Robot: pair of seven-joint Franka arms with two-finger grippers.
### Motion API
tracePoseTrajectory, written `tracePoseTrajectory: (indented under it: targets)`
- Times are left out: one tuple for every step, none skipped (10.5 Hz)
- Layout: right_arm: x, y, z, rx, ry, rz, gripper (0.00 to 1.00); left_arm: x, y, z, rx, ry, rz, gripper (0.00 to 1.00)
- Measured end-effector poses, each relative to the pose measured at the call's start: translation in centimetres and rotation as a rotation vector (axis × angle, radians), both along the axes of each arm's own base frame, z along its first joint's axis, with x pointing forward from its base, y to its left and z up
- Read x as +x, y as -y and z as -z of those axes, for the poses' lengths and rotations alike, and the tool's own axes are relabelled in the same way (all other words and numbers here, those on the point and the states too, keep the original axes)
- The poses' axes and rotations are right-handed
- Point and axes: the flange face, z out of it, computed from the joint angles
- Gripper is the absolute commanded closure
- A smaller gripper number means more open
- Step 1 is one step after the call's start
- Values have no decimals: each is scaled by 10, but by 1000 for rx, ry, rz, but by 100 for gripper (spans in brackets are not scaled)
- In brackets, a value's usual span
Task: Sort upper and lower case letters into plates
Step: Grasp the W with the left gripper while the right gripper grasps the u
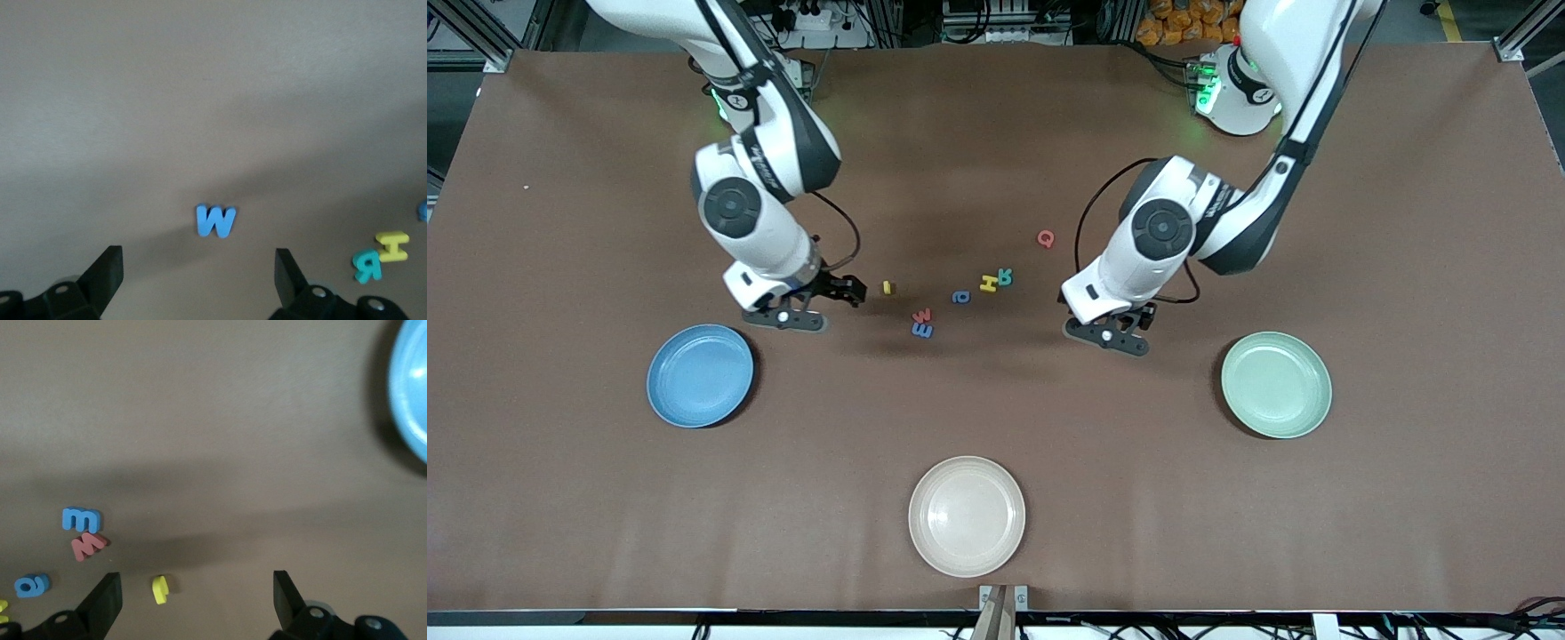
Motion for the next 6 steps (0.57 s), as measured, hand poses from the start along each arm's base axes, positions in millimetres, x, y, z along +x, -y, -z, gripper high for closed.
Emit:
tracePoseTrajectory:
  targets:
    - [-4,-10,15,-4,-6,7,0,-2,3,19,15,-1,-11,0]
    - [-8,-18,30,-9,-14,9,0,-3,5,35,25,0,-20,0]
    - [-12,-24,43,-14,-25,7,0,-3,6,51,29,7,-29,0]
    - [-15,-26,51,-21,-36,4,0,-3,6,65,33,13,-40,0]
    - [-18,-27,57,-25,-45,0,0,-4,7,78,38,21,-53,0]
    - [-22,-29,62,-24,-42,-4,0,-7,10,89,40,23,-63,0]
